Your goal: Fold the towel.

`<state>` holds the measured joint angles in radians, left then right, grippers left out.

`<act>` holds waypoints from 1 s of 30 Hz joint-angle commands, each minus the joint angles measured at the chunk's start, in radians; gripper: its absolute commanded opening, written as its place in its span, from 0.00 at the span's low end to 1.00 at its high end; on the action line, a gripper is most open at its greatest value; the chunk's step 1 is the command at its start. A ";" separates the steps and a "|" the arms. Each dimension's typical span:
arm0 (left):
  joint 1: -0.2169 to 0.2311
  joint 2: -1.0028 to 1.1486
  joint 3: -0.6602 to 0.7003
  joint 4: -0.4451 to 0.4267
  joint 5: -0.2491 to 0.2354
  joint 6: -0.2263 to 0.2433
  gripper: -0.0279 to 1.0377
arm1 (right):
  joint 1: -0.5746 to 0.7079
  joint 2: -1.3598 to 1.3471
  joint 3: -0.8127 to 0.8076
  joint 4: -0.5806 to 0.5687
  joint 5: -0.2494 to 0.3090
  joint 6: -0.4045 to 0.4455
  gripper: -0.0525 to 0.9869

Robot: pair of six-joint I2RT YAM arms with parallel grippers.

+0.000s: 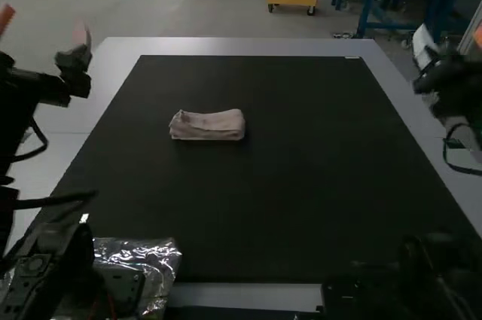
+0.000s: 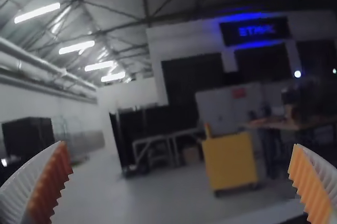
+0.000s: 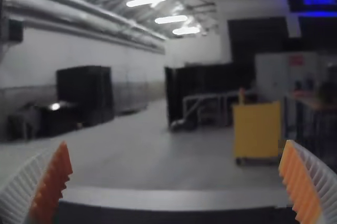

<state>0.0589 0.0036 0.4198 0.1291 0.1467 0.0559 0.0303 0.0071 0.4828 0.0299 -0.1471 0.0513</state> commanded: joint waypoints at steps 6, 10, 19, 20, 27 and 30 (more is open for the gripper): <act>0.005 -0.004 -0.291 0.287 -0.004 0.139 0.94 | -0.010 -0.007 -0.343 0.323 0.127 -0.163 0.92; 0.007 -0.004 -0.369 0.294 -0.019 0.113 0.94 | -0.010 -0.007 -0.398 0.375 0.119 -0.153 0.92; 0.001 -0.004 -0.420 0.087 -0.098 0.050 0.94 | -0.007 -0.009 -0.481 0.225 0.242 -0.237 0.92; -0.002 -0.004 -0.420 0.069 -0.101 0.018 0.94 | -0.007 -0.009 -0.483 0.206 0.242 -0.245 0.92; 0.005 -0.004 -0.421 -0.135 -0.145 -0.234 0.94 | -0.007 -0.009 -0.483 0.002 0.239 -0.257 0.92; 0.010 -0.004 -0.421 -0.140 -0.145 -0.248 0.94 | -0.007 -0.007 -0.483 -0.013 0.238 -0.265 0.92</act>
<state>0.0589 0.0059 0.0051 -0.0120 0.0235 -0.0921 0.0307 0.0078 0.0063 0.0135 0.0772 -0.1928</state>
